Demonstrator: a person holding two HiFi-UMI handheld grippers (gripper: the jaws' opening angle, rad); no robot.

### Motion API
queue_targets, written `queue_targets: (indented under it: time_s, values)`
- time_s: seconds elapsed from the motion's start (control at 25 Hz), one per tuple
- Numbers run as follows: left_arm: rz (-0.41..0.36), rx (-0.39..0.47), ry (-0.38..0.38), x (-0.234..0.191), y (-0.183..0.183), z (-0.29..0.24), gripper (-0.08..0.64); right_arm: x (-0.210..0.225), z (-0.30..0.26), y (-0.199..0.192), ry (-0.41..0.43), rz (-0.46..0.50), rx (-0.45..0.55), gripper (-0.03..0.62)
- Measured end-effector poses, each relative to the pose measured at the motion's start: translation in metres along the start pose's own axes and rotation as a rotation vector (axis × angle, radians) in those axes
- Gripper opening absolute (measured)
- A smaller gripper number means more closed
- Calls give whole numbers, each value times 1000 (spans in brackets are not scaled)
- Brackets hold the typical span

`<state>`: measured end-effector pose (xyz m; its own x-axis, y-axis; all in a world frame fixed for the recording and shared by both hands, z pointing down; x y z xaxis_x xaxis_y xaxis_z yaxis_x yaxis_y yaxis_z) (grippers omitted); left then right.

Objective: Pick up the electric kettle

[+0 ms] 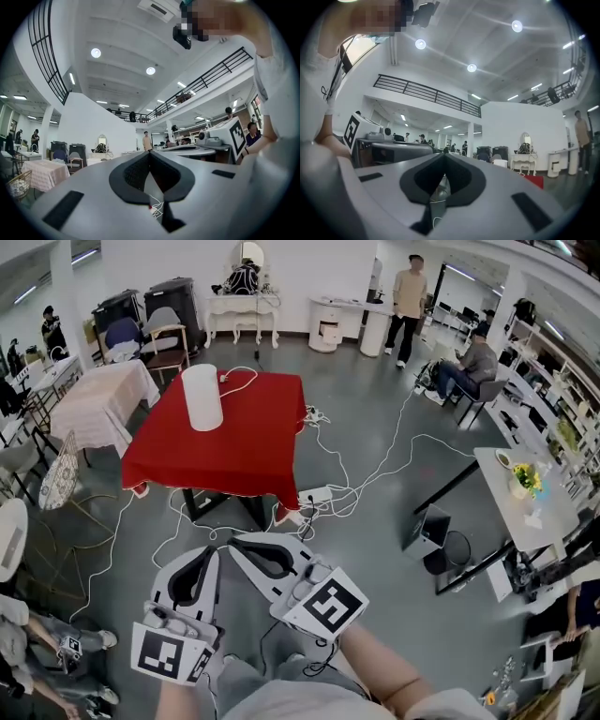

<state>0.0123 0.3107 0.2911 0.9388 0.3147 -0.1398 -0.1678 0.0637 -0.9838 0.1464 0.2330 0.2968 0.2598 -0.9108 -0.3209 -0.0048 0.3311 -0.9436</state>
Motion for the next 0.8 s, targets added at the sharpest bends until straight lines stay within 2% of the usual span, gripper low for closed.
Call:
queue_targets:
  time_s: [0.16,0.4,0.8]
  values:
    - [-14,4,24,5,-2,-9,9,15,6,-6,5,-33,34,7]
    - [8,-24,18,-15,-7,-27,9,30,-10,-15,16,-33,27,6]
    - [17,-29,-53,-108,-3,-88,9,79,-97,-33,-10,-10,3,6]
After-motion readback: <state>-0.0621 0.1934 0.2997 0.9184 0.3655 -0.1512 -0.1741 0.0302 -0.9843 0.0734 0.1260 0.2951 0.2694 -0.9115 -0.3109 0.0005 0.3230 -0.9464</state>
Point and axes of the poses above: the fingertips, and each gripper's own axes: z backward along the fingers, x to its right, y out of its top, the point moved 9 cm from there along z, backward along the fingers, and after that the axes turned 13 degrees about z, right-handed, at the moved point
